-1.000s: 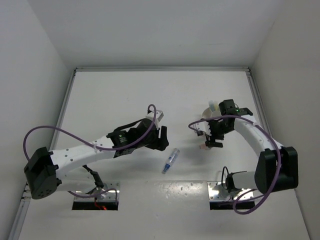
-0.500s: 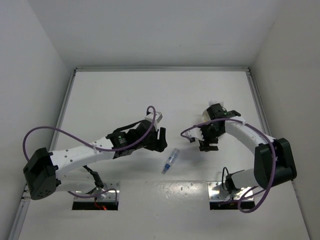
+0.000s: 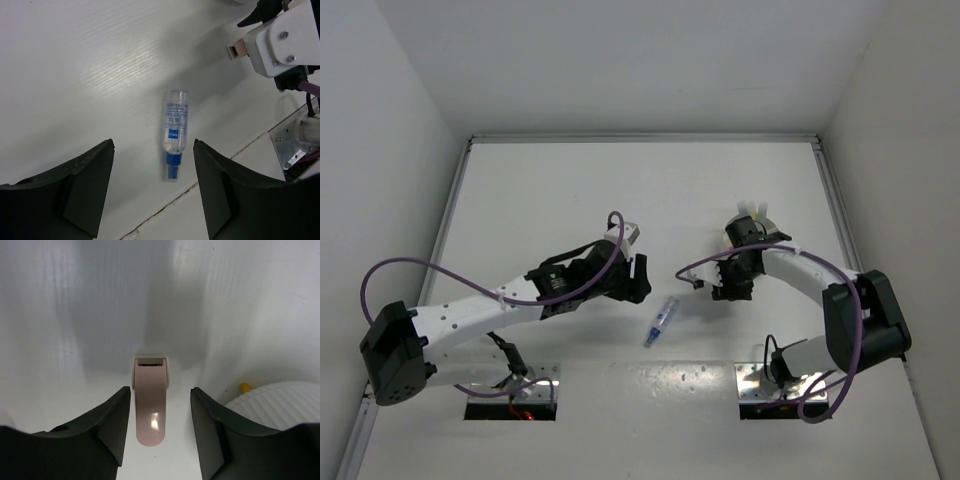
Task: Sort the stationery into containers
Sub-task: Pick up the stapler from the center of the board, then place the stapler in the storage box.
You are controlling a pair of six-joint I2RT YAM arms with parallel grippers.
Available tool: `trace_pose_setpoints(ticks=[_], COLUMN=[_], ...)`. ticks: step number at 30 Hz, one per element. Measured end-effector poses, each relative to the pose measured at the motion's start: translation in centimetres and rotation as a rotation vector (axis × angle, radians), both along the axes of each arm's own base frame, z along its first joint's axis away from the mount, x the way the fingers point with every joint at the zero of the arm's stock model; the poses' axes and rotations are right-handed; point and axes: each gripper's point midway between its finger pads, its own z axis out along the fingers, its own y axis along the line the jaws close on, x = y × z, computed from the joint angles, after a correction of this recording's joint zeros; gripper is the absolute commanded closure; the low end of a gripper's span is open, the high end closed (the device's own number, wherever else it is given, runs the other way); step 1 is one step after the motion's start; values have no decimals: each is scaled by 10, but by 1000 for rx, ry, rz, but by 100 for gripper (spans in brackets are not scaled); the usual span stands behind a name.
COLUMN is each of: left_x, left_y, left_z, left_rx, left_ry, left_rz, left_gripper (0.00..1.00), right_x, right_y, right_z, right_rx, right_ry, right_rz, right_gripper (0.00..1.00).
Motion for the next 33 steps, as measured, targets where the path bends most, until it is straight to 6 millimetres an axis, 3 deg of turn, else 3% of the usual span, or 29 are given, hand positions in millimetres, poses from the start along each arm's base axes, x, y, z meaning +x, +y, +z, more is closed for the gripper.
trace_pose_setpoints(ticks=[2, 7, 9, 10, 17, 20, 24, 26, 30, 33], left_x=[1, 1, 1, 0, 0, 1, 1, 1, 2, 4], left_y=[1, 2, 2, 2, 4, 6, 8, 9, 13, 16], left_z=[1, 6, 7, 8, 10, 10, 11, 13, 19, 24], left_rx=[-3, -15, -19, -20, -23, -19, -17, -21, -33, -38], left_ry=[-3, -10, -13, -14, -16, -15, -16, -20, -36, -52], left_rz=[4, 4, 4, 4, 7, 12, 14, 15, 22, 26], left_gripper=[29, 29, 29, 29, 29, 29, 29, 29, 29, 29], right_x=[2, 2, 2, 1, -7, -5, 16, 27, 58, 72], right_y=[-1, -1, -2, -3, 3, 22, 54, 61, 56, 32], right_z=[-1, -3, -5, -6, 1, 33, 102, 135, 182, 193], right_rx=[-9, -20, -32, -37, -11, 77, 237, 290, 334, 323], right_ry=[-10, -10, -6, -1, 61, 108, 69, 38, -104, -227], right_rz=[-9, -25, -24, -25, -25, -17, -10, -101, -375, -602], right_gripper=[62, 61, 65, 73, 93, 99, 100, 100, 100, 100])
